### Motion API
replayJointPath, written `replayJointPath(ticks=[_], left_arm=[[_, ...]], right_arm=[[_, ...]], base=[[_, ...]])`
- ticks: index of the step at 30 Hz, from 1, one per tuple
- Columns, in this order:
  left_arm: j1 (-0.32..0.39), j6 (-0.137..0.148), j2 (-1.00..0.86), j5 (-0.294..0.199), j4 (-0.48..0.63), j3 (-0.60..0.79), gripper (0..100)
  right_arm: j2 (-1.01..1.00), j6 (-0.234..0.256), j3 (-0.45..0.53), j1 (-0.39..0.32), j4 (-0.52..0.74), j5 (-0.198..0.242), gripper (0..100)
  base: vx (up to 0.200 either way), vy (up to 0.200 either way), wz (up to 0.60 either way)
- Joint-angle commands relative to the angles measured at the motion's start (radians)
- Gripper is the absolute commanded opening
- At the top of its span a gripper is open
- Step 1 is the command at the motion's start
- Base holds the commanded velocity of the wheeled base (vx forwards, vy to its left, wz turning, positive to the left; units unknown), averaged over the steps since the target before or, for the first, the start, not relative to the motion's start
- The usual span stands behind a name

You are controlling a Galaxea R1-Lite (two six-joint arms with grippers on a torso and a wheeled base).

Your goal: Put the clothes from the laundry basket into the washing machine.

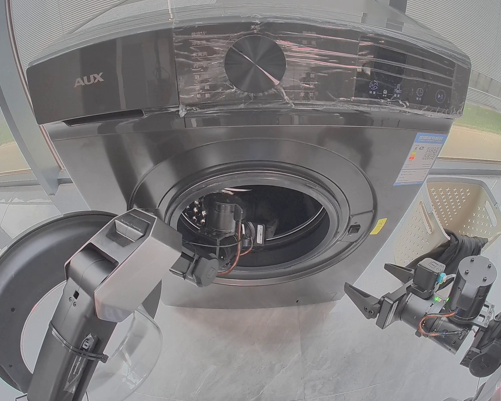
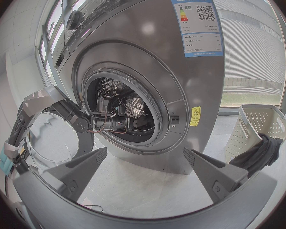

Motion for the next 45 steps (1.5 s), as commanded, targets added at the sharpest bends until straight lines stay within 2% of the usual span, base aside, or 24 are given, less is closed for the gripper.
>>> replayJointPath(ticks=[1,4,11,18,19,27,30,42,43,45], left_arm=[[-0.018,0.004,0.003,-0.003,0.003,0.016,100],[-0.021,0.004,0.025,-0.003,0.003,0.002,100],[-0.010,0.004,0.135,0.016,0.028,-0.174,100],[-0.007,0.006,0.175,0.035,0.074,-0.247,100],[-0.008,0.004,0.178,0.035,0.075,-0.254,0],[-0.007,0.006,0.183,0.040,0.078,-0.285,0],[0.021,0.006,0.187,0.066,0.066,-0.324,0],[0.079,0.006,0.180,0.069,0.016,-0.324,0],[0.078,0.006,0.180,0.069,0.016,-0.324,100],[0.070,-0.006,0.180,0.069,0.016,-0.324,100]], right_arm=[[0.002,-0.001,0.001,0.001,0.000,0.000,100],[0.002,-0.001,0.001,0.003,0.000,0.001,100],[0.017,0.002,-0.001,0.018,-0.002,0.000,100],[0.022,0.002,-0.002,0.017,-0.002,0.001,100],[0.020,0.002,-0.002,0.017,-0.002,0.001,100],[0.022,0.002,-0.002,0.017,-0.002,0.001,100],[0.022,0.002,-0.002,0.017,-0.002,0.001,100],[0.034,0.004,-0.001,0.018,-0.003,0.001,100],[0.034,0.004,-0.001,0.018,-0.003,0.001,100],[0.034,0.004,0.001,0.017,-0.003,0.001,100]], base=[[0.000,0.000,0.00],[0.000,0.000,0.00],[0.000,0.000,0.00],[0.000,0.000,0.00],[0.000,0.000,0.00],[0.000,0.000,0.00],[0.000,0.000,0.00],[0.000,0.000,0.00],[0.000,0.000,0.00],[0.000,0.000,0.00]])
